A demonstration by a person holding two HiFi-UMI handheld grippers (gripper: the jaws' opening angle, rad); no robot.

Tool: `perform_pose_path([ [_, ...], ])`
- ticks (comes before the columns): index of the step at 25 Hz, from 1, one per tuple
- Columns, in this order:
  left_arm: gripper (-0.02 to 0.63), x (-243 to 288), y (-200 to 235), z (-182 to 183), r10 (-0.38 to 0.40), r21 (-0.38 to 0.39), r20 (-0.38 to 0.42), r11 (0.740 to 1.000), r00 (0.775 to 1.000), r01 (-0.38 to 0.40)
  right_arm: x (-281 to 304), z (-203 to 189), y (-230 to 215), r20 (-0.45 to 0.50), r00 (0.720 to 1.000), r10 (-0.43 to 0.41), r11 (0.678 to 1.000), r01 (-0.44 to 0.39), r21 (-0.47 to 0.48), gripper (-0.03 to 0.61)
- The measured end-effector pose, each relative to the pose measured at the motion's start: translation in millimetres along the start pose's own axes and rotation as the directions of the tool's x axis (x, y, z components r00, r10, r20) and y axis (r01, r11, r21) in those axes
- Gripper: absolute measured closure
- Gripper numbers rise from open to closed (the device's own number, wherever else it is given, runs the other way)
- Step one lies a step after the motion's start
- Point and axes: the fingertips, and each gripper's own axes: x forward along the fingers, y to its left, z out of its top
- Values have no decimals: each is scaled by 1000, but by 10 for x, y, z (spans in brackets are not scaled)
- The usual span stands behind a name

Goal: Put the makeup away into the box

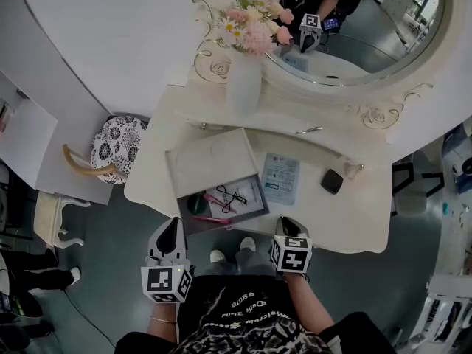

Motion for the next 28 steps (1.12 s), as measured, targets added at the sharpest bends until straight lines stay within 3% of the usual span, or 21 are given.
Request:
perform_pose_path([
  [11,598,3,-76,-18,5,-5,-3,1000,1000,-5,-56,174,-52,66,998,23,999,-20,-37,549],
  [28,598,-19,-127,-70,27,-19,-1,999,1000,-27,-333,750,-7,204,976,71,996,-57,-75,549],
])
